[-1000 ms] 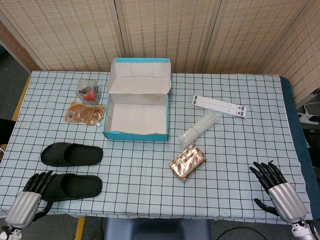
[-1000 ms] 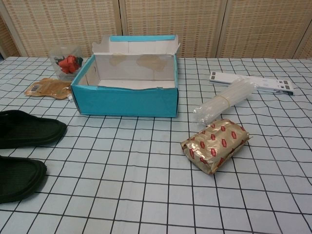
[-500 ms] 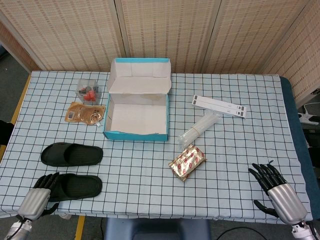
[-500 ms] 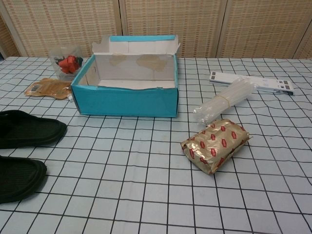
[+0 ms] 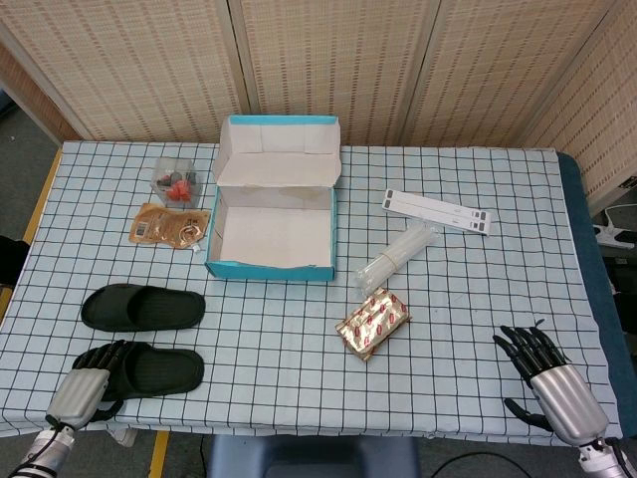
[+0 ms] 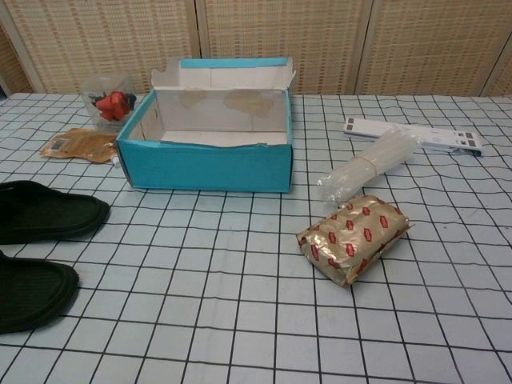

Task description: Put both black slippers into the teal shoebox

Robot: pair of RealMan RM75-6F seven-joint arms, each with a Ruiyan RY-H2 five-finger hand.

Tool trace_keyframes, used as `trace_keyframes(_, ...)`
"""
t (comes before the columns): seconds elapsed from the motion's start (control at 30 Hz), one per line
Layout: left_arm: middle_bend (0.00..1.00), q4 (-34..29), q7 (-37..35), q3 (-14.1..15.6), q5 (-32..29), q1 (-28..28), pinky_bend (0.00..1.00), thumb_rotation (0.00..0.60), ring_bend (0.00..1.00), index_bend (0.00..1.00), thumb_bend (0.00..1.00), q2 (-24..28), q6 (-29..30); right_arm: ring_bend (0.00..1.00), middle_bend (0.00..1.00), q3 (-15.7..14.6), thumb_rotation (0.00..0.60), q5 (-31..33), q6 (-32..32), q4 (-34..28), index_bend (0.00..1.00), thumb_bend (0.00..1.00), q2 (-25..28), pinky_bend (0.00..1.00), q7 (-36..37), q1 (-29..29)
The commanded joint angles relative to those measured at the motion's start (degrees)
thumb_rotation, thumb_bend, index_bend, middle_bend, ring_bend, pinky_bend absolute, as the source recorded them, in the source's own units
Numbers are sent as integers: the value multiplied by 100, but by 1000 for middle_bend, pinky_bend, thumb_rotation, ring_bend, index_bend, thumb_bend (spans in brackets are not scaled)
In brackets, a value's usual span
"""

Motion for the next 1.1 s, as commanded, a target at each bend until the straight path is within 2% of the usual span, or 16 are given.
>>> trace_keyframes(0.03,0,50,43,6,-33,-35,113,600,0,0,304,-36,-57,0,0,-3,600,3,-18,-8,0,121,6,0,-5,5)
trace_keyframes(0.27,4,213,318,-19,-102,9,150,600,1,0,317,-171,105,0,0,-18,600,24,-84,-40,0,121,16,0,-31,12)
trace_keyframes(0.33,71,197,281,-5,-95,18,208,600,53,26,324,-154,122,0,0,-19,600,25,-95,-48,0,121,14,0,-46,13)
trace_keyframes(0.43,188,204,176,23,-55,26,320,600,167,159,349,-137,142,0,0,-27,600,24,-117,-55,0,121,8,0,-63,15)
trace_keyframes(0.53,353,254,61,45,32,55,426,600,325,341,395,-158,240,0,0,-32,600,21,-131,-64,0,121,7,0,-78,16)
trace_keyframes(0.63,461,278,-73,74,109,65,504,600,432,441,428,-136,290,0,0,-39,600,23,-146,-74,0,121,9,0,-88,16)
trace_keyframes(0.9,488,136,-347,2,457,136,543,600,463,467,440,64,861,0,0,-56,600,9,-161,-96,0,121,22,0,-89,16)
trace_keyframes(1.1,495,-656,-665,-81,1007,34,551,600,470,472,442,663,1351,0,0,-55,600,2,-146,-98,0,121,24,0,-92,10)
